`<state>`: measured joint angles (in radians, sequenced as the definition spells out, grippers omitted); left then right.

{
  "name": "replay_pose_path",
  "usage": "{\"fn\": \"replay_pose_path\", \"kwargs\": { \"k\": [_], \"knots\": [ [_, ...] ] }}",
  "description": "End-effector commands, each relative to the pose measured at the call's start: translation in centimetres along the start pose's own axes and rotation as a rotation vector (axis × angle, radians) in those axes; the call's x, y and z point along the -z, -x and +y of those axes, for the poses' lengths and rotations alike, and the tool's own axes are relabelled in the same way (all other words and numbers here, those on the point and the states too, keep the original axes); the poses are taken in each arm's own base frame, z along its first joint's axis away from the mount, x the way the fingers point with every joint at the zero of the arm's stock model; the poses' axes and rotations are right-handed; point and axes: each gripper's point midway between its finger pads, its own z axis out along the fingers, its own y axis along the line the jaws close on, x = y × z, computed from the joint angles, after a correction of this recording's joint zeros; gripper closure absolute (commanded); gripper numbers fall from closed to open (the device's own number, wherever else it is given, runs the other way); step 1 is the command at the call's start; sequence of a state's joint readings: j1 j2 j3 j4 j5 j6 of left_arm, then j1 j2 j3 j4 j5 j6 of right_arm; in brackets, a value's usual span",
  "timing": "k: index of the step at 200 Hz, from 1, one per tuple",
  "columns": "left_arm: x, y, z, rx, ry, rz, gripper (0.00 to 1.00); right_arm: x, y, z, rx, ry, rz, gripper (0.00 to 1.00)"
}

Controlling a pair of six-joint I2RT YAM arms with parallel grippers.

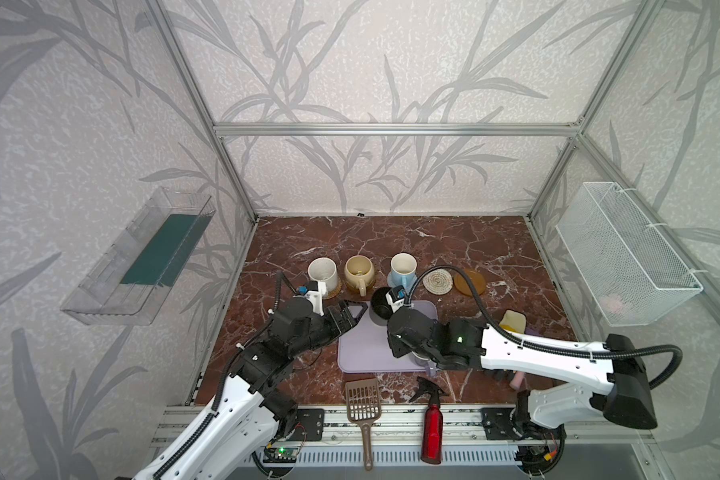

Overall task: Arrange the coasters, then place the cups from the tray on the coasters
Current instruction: 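Lift the black mug toward the coasters with the right gripper while the left gripper follows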

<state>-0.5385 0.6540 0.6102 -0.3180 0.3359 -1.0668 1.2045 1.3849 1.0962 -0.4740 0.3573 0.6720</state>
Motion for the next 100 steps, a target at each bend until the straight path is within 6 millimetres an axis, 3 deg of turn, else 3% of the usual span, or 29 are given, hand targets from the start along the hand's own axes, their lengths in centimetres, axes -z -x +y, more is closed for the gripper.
{"fn": "replay_pose_path", "kwargs": {
  "k": [1,52,100],
  "knots": [
    [0.6,1.4,-3.1,-0.021,-0.085,-0.041,0.01,2.0,2.9,-0.1,-0.025,0.029,-0.102,1.00],
    [-0.2,1.9,-5.4,-0.039,-0.133,-0.029,0.01,3.4,4.0,-1.4,-0.057,0.032,-0.130,1.00],
    [-1.2,1.9,-6.0,-0.067,-0.109,-0.023,0.01,4.9,5.1,-3.4,-0.053,0.008,-0.148,1.00]
  ]
}}
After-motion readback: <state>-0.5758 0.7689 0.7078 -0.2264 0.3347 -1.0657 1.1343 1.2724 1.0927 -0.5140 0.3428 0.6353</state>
